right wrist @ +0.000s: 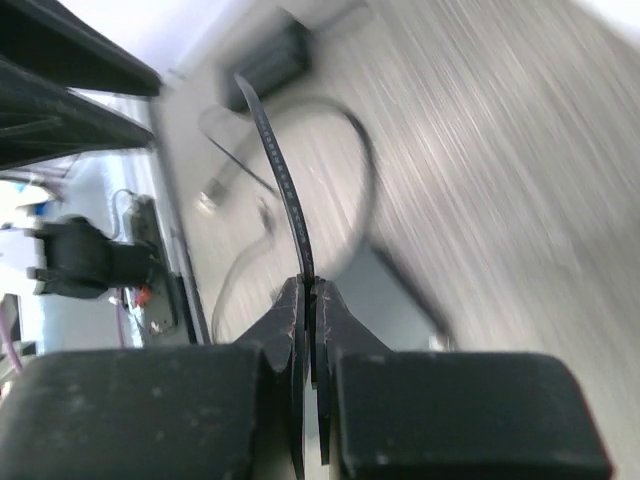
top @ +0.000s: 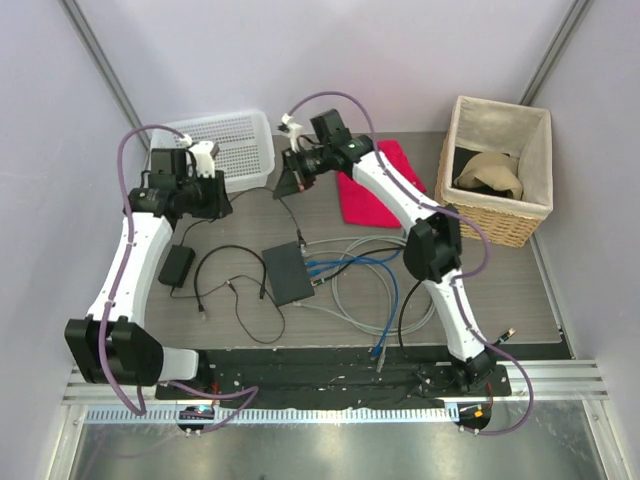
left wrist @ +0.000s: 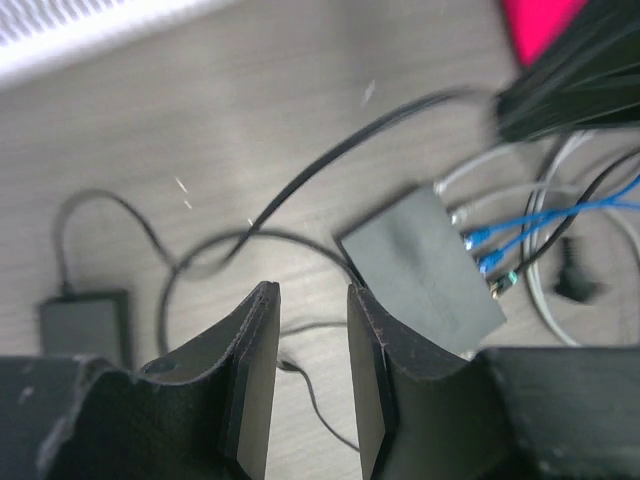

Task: Pull the plug from the switch port

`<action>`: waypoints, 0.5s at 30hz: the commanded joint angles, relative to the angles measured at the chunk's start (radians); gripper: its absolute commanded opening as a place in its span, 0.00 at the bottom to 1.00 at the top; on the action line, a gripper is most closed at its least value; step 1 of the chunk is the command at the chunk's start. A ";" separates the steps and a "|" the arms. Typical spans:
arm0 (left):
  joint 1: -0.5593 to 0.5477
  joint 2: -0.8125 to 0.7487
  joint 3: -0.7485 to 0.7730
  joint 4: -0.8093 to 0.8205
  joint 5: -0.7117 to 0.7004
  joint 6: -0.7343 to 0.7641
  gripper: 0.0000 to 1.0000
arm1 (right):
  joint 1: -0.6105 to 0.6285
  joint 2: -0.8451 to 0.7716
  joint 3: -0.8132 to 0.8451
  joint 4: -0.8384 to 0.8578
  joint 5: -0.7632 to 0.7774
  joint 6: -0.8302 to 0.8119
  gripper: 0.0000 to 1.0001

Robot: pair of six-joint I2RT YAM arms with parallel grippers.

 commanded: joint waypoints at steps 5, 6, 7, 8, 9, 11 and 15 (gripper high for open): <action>0.008 -0.090 0.099 -0.041 -0.043 0.038 0.38 | 0.200 0.318 0.216 0.630 -0.274 0.491 0.03; 0.008 -0.095 0.096 -0.043 -0.040 0.038 0.38 | 0.214 0.331 0.190 0.747 -0.259 0.563 0.07; 0.008 -0.100 0.088 -0.043 -0.042 0.038 0.38 | 0.235 0.338 0.132 0.889 -0.233 0.658 0.24; 0.008 -0.104 0.086 -0.043 -0.040 0.037 0.39 | 0.239 0.340 0.111 0.901 -0.141 0.664 0.48; 0.008 -0.104 0.082 -0.044 -0.037 0.037 0.39 | 0.240 0.340 0.093 0.918 -0.117 0.670 0.77; 0.008 -0.103 0.076 -0.043 -0.029 0.034 0.39 | 0.231 0.337 0.105 0.920 -0.103 0.662 0.90; 0.008 -0.090 0.057 -0.017 0.012 0.008 0.39 | 0.162 0.280 0.098 0.832 -0.128 0.615 1.00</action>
